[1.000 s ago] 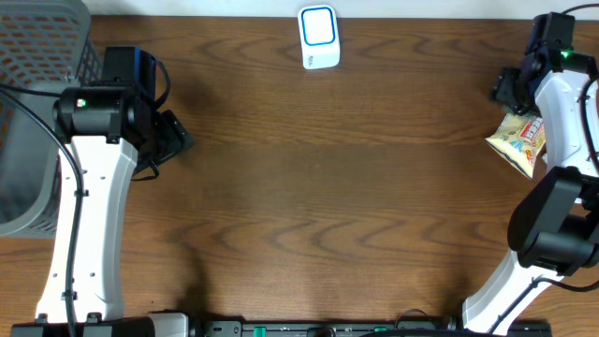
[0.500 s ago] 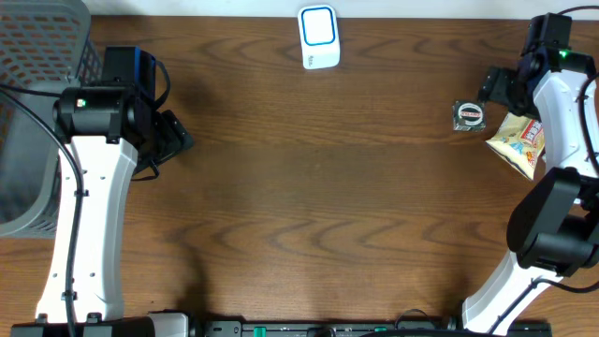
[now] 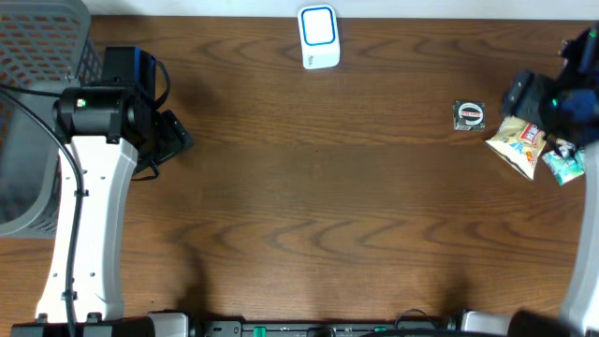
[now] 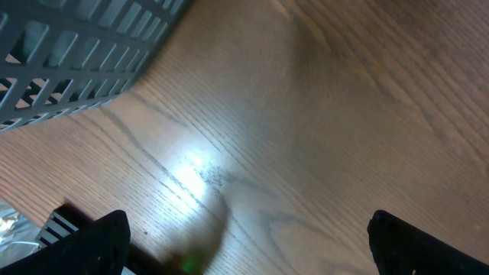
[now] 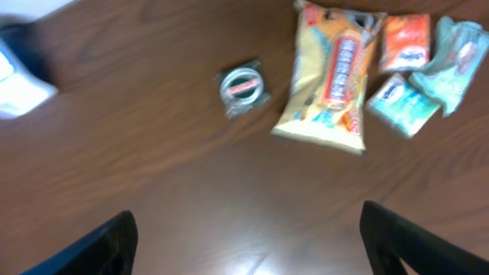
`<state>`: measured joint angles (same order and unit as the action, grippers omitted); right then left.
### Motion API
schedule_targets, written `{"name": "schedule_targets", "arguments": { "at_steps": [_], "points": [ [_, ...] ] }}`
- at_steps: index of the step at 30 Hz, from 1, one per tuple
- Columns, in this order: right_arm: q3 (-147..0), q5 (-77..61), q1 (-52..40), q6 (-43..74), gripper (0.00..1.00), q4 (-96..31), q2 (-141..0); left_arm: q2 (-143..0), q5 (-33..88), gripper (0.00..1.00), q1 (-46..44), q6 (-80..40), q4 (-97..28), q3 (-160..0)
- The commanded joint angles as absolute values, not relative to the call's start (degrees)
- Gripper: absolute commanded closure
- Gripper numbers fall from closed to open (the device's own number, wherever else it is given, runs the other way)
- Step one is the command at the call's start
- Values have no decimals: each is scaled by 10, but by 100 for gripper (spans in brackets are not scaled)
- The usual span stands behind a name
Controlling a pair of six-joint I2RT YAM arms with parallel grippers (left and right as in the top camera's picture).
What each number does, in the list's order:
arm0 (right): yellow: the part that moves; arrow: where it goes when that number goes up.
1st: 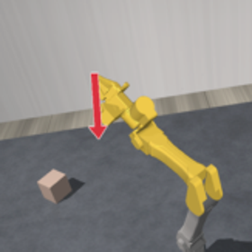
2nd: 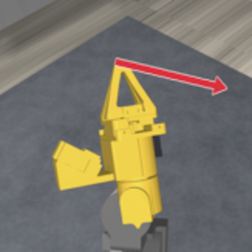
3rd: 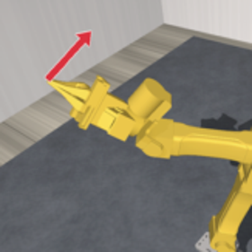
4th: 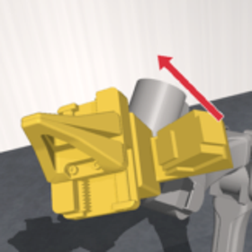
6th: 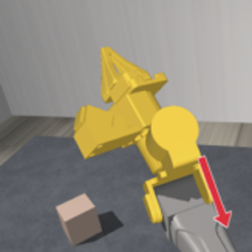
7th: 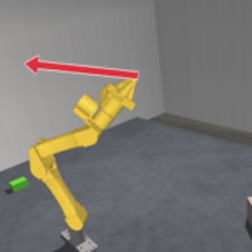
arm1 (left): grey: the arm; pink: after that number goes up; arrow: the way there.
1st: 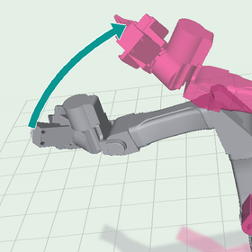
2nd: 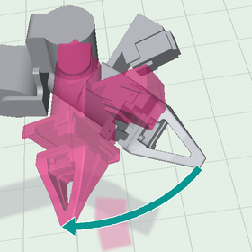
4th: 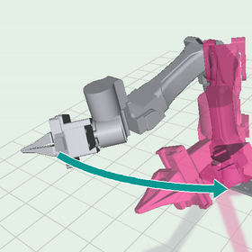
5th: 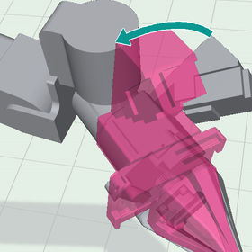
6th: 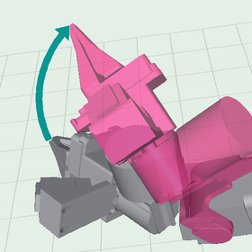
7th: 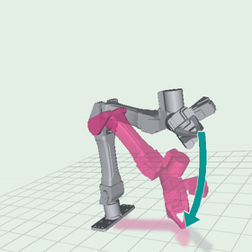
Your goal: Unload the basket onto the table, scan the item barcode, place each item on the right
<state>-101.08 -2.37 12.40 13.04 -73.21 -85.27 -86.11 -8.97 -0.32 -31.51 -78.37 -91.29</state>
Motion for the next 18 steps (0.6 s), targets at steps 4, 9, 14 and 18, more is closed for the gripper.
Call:
{"name": "schedule_targets", "arguments": {
  "at_steps": [4, 9, 14, 18],
  "points": [
    [-994, -98, 99, 130, 14, -782, -726, -861, -95, 2, -1, -318, -786, -913],
    [-904, -98, 51, 131, 10, -778, -605, -861, -95, 2, -1, -318, -786, -913],
    [-798, -98, 32, 132, 1, -783, -500, -861, -95, 2, -1, -318, -786, -913],
    [-755, -105, 32, 133, 1, -828, -450, -861, -95, 2, -1, -318, -786, -913]
  ]
}}
